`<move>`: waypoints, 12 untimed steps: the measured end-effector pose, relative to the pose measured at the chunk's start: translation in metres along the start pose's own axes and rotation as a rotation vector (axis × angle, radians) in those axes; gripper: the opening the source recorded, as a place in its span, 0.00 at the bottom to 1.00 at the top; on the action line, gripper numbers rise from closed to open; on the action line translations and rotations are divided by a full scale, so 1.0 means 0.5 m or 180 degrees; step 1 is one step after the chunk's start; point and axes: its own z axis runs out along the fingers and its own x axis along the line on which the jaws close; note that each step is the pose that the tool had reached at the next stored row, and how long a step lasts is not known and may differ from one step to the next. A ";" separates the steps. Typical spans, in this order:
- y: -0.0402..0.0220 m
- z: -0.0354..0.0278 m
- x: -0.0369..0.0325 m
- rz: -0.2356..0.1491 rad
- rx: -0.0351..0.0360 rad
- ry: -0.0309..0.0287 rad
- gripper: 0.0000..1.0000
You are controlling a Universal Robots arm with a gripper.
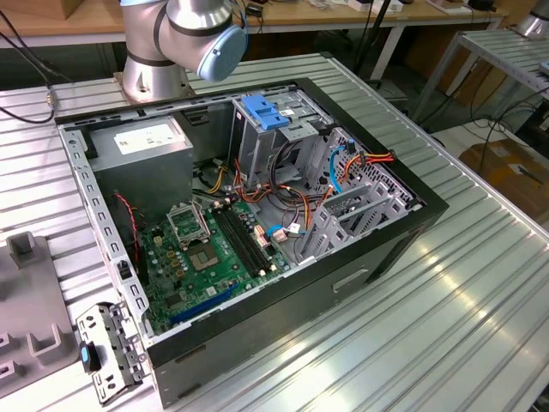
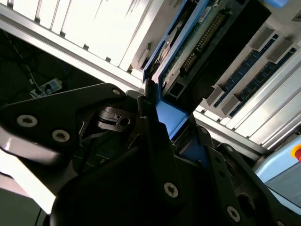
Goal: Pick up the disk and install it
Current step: 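Pick up the disk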
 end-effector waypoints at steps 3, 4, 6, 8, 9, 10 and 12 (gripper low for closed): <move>0.000 -0.006 0.000 0.0000 0.0000 0.0000 0.37; 0.000 -0.007 0.000 0.0000 0.0000 0.0000 0.37; 0.000 -0.009 0.000 0.0000 0.0000 0.0000 0.37; 0.000 -0.012 0.000 0.0000 0.0000 0.0000 0.37; 0.000 -0.013 0.000 0.0000 0.0000 0.0000 0.37; 0.000 -0.014 0.000 0.0000 0.0000 0.0000 0.37; 0.000 -0.016 0.000 0.0000 0.0000 0.0000 0.37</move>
